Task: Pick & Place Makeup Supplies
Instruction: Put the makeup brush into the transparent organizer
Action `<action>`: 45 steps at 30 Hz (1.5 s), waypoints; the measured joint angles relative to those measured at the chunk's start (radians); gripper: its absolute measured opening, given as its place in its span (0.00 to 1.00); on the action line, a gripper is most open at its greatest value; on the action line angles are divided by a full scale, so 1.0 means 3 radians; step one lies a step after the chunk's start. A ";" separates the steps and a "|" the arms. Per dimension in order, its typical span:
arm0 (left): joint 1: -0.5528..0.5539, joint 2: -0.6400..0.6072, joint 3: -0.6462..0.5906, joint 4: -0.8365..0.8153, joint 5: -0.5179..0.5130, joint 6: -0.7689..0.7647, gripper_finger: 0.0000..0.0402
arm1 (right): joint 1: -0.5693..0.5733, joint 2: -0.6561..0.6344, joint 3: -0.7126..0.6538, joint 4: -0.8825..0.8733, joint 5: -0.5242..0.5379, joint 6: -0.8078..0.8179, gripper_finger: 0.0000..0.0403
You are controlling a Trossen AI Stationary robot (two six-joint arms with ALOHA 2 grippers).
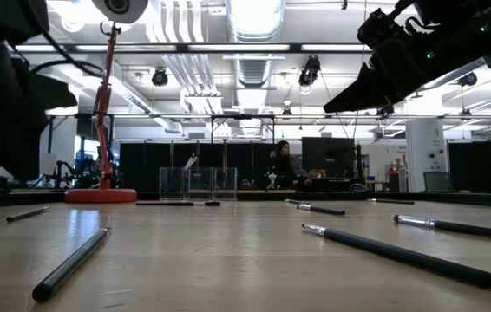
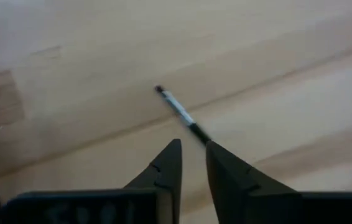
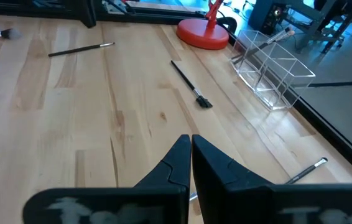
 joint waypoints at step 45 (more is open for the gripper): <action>0.0607 0.0058 -0.0583 0.1004 -0.0096 0.0774 0.01 | 0.0000 0.0000 -0.0001 0.0085 0.0001 -0.0052 0.02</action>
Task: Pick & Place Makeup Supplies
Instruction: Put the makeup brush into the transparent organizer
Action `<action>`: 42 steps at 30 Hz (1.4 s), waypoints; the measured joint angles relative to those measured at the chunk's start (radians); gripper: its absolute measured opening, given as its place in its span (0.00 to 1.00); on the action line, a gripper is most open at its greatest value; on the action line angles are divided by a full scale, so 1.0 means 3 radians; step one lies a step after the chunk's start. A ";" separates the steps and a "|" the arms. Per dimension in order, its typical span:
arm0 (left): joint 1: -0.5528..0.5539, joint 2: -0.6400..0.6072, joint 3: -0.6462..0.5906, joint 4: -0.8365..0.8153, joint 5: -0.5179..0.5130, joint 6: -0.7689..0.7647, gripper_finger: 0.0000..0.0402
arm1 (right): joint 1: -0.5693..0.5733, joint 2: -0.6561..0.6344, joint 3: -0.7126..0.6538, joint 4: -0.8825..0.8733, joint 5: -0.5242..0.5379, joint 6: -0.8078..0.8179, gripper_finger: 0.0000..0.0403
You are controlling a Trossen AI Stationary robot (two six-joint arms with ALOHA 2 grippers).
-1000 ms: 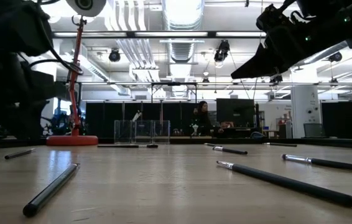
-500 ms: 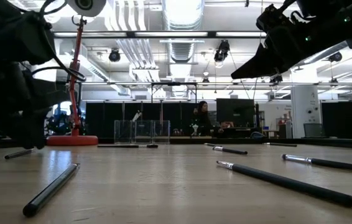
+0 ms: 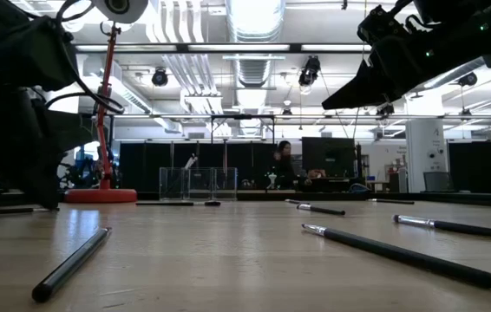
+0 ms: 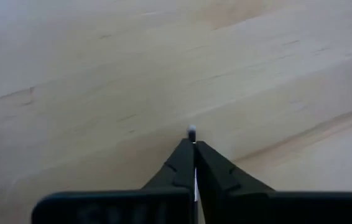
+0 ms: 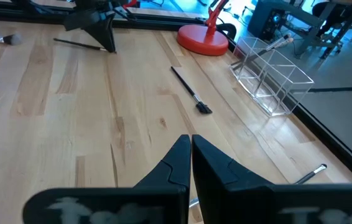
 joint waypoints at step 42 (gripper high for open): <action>0.0376 0.0040 -0.0122 0.0498 0.0128 0.0695 0.07 | 0.0000 0.0000 -0.0003 0.0003 0.0000 0.0000 0.02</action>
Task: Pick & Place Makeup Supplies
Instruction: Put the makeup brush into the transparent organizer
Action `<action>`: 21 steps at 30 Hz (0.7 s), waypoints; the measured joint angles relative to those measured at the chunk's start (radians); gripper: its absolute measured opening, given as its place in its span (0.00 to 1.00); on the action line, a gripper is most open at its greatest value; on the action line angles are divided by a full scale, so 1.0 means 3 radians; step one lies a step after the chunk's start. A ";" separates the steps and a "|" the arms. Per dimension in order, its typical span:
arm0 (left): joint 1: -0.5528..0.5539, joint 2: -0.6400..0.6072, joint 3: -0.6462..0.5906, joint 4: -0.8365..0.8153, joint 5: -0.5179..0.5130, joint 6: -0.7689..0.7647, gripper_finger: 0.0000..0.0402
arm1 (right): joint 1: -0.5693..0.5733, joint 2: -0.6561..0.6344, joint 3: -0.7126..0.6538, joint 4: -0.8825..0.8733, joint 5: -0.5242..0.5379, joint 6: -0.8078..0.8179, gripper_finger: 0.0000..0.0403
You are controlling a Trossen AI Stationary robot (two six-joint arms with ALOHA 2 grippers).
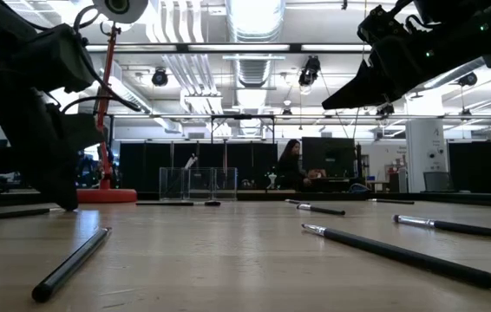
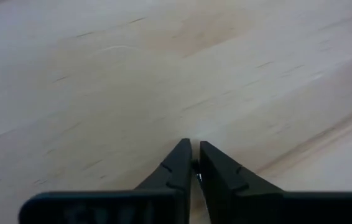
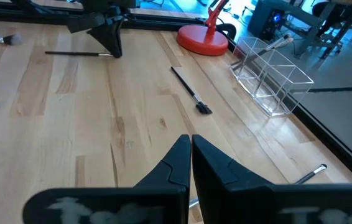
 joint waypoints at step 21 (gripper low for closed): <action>-0.0386 0.0005 0.0403 0.1256 -0.1310 0.1278 0.00 | 0.0000 0.0000 0.0000 -0.0001 0.0000 -0.0010 0.02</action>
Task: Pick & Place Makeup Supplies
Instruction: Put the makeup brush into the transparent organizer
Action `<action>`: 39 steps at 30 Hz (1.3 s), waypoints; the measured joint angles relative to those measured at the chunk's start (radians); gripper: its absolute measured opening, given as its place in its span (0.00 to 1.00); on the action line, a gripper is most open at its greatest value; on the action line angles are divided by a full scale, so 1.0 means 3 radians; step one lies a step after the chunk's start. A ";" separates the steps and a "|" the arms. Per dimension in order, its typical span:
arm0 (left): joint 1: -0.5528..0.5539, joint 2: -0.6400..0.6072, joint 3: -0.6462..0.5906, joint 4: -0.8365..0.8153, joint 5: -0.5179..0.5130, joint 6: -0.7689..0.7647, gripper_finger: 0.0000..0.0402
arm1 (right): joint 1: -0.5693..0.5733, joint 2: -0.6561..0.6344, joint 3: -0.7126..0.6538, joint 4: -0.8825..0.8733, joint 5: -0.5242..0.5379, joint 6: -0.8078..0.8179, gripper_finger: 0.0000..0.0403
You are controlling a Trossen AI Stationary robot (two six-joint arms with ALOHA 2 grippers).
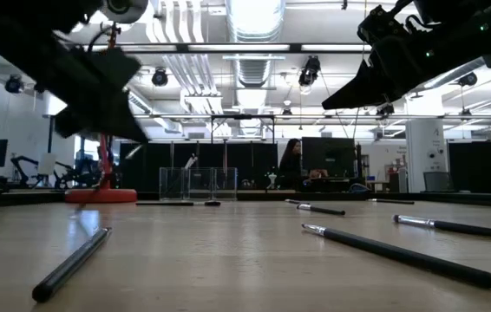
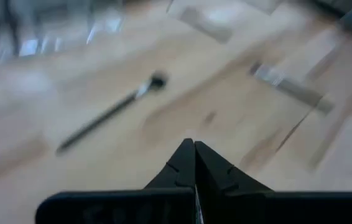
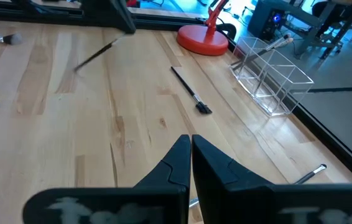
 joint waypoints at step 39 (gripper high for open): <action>0.2393 0.0615 0.0611 0.2259 0.0219 0.3399 0.00 | -0.0001 0.0000 -0.0029 0.0078 0.0001 -0.0091 0.02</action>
